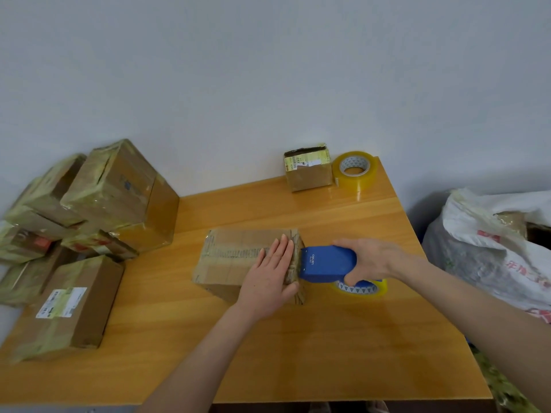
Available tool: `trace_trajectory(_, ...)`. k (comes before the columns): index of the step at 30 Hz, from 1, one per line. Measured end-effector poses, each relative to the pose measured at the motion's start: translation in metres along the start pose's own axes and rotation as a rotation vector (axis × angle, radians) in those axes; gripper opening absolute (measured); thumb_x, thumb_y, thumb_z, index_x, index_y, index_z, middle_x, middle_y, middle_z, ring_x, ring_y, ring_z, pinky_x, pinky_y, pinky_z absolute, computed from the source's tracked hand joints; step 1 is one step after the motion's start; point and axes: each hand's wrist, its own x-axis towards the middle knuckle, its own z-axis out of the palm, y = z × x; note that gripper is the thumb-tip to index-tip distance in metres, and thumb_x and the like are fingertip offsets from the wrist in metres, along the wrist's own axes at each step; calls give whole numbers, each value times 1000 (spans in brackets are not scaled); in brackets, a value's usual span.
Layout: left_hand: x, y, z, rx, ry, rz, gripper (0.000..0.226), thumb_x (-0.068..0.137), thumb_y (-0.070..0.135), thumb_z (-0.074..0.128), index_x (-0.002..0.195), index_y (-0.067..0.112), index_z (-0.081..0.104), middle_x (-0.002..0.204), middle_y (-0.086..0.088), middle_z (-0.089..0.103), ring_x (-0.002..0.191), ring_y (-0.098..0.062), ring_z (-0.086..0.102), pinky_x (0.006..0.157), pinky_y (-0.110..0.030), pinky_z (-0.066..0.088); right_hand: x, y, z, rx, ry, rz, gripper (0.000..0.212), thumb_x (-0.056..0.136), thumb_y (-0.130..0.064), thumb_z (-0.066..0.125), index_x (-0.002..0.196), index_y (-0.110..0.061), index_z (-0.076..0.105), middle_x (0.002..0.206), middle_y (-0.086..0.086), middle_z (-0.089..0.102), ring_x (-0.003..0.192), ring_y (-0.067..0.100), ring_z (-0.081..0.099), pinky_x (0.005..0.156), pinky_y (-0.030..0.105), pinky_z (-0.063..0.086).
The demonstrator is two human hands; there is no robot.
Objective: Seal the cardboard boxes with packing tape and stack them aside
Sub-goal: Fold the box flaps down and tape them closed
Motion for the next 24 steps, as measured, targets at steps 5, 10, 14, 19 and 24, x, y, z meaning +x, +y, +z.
trace_trajectory(5,2,0,0,23,-14,-11,74,99,49,31,143,23,-23,154,3,-25,144,-11,-19,120,-31,-7,5,-7,-1,63,-15,4,83,68,-44,71,143,-36,34,112,-7,52,98,19,54,79,35,52)
trace_trajectory(10,-1,1,-2,4,-52,-2,75,99,52,30,142,23,-23,153,4,-27,144,-10,-20,121,-33,-6,0,0,-1,43,25,67,61,59,-48,68,117,-34,54,95,-8,62,78,15,58,63,30,47)
trace_trajectory(14,-1,1,0,-23,-36,-20,75,96,61,23,144,24,-20,153,7,-26,143,-8,-21,120,-31,-7,-2,7,-7,323,124,82,55,49,-51,67,101,-32,61,93,-3,66,80,15,64,65,33,51)
trace_trajectory(19,-6,7,-4,-255,73,-54,73,94,62,21,153,21,9,155,13,-10,145,-3,-4,121,-33,6,1,2,8,771,324,131,34,71,-28,79,102,-22,66,96,3,66,80,17,62,65,29,47)
trace_trajectory(24,-21,-25,-16,-258,290,-383,73,97,55,35,154,18,10,161,-1,-2,148,-17,1,120,-36,7,3,-9,9,929,445,140,39,76,-20,78,111,-21,61,98,-1,62,83,16,60,67,30,47)
